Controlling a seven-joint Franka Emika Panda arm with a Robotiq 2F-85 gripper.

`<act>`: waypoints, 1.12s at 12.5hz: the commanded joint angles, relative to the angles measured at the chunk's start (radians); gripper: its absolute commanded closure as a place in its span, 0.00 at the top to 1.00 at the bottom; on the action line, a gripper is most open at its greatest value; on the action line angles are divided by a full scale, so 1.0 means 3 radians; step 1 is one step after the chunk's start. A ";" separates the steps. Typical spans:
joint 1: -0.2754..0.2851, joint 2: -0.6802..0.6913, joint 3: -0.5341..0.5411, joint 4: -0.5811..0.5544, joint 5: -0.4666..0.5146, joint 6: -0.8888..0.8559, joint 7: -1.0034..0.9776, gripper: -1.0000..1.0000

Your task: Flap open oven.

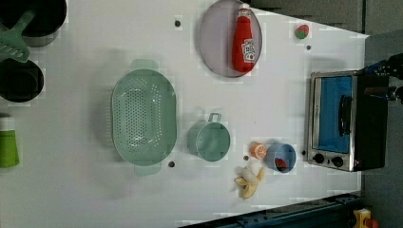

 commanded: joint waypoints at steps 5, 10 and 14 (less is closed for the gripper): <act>-0.0132 -0.1078 -0.0087 -0.0771 -0.0067 -0.0372 0.0257 1.00; -0.0132 -0.1077 -0.0088 -0.0778 -0.0067 -0.0374 0.0257 0.58; -0.0135 -0.1076 -0.0143 -0.0854 -0.0075 -0.0363 0.0116 0.18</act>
